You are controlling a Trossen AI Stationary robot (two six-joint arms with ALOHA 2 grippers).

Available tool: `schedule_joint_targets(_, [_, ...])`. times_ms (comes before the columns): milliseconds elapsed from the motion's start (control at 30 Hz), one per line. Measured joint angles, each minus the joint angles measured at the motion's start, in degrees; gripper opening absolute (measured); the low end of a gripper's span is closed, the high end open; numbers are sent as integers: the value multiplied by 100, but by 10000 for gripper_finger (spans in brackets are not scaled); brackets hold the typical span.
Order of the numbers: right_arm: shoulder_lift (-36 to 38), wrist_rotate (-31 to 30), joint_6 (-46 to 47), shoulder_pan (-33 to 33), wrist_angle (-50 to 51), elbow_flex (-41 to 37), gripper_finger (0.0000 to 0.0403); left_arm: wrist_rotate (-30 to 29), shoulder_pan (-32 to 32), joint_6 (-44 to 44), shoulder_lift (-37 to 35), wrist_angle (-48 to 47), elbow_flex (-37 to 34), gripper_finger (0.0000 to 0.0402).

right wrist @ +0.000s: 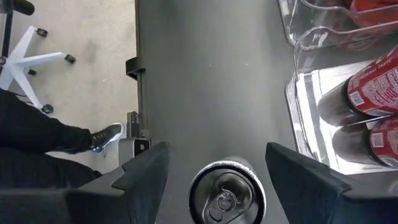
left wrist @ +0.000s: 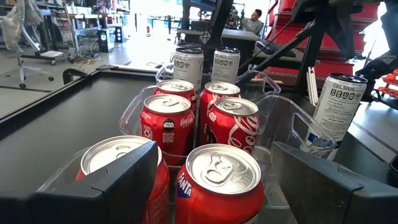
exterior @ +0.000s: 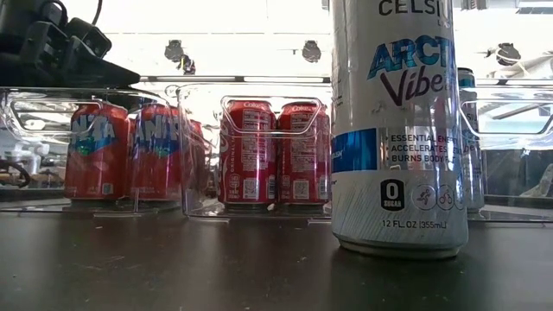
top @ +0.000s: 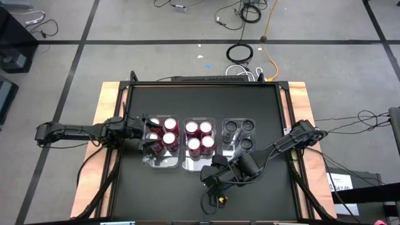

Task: Sort soda cans
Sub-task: Put the white blue soda can into the right transparent bin

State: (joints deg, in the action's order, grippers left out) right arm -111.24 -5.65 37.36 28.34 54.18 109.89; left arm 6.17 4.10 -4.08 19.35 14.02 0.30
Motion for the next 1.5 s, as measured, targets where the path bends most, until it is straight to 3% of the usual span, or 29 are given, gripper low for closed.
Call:
schedule_joint_targets(167, [0,-2,-28,0,1,0,269,0,1,0,1,0,1,321])
schedule_joint_targets(633, [0,-7,-8,1,106,0,376,0,0,2,2,0,2,321])
schedule_joint_targets(1500, [-603,-19,74,182,657,-9,380,-1,1,2,0,-1,0,321])
